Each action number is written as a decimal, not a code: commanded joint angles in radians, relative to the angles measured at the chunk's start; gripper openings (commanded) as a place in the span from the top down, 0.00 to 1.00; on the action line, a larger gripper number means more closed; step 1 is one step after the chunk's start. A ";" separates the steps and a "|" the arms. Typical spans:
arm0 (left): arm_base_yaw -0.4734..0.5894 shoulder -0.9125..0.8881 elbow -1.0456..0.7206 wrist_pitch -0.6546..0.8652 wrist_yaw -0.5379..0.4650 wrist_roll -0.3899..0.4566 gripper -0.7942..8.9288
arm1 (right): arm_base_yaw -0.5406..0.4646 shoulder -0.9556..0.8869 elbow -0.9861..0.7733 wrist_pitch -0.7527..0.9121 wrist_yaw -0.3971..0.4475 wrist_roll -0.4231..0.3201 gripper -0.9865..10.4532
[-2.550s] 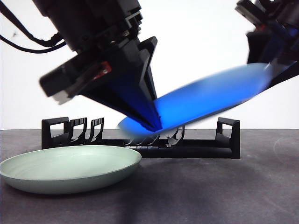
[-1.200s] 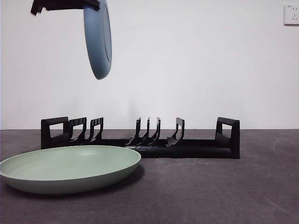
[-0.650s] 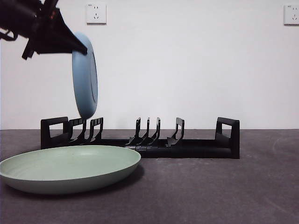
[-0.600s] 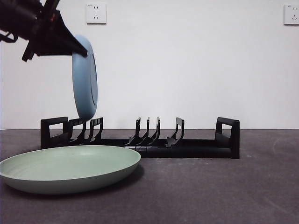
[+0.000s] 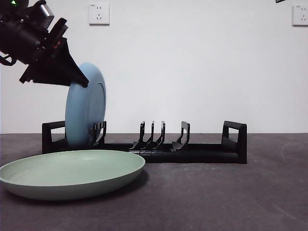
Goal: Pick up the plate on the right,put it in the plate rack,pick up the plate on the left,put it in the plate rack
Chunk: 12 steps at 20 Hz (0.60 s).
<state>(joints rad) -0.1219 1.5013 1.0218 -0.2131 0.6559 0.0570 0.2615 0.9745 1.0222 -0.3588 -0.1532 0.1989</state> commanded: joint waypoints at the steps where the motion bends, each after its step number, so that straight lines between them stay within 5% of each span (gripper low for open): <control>1: -0.004 0.005 -0.001 -0.007 -0.003 0.023 0.59 | 0.001 0.006 0.000 0.006 0.000 0.011 0.62; 3: -0.004 -0.005 0.000 -0.023 0.012 0.023 0.59 | 0.004 0.017 0.000 0.005 -0.021 0.024 0.62; 8: -0.016 -0.141 0.000 -0.074 0.066 0.025 0.59 | 0.037 0.122 0.000 -0.019 -0.322 0.058 0.62; 12: -0.057 -0.341 0.000 -0.099 -0.064 0.055 0.59 | 0.135 0.276 0.000 -0.041 -0.346 0.054 0.64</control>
<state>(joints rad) -0.1780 1.1694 1.0218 -0.3149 0.5961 0.0845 0.3958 1.2476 1.0222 -0.4011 -0.4969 0.2474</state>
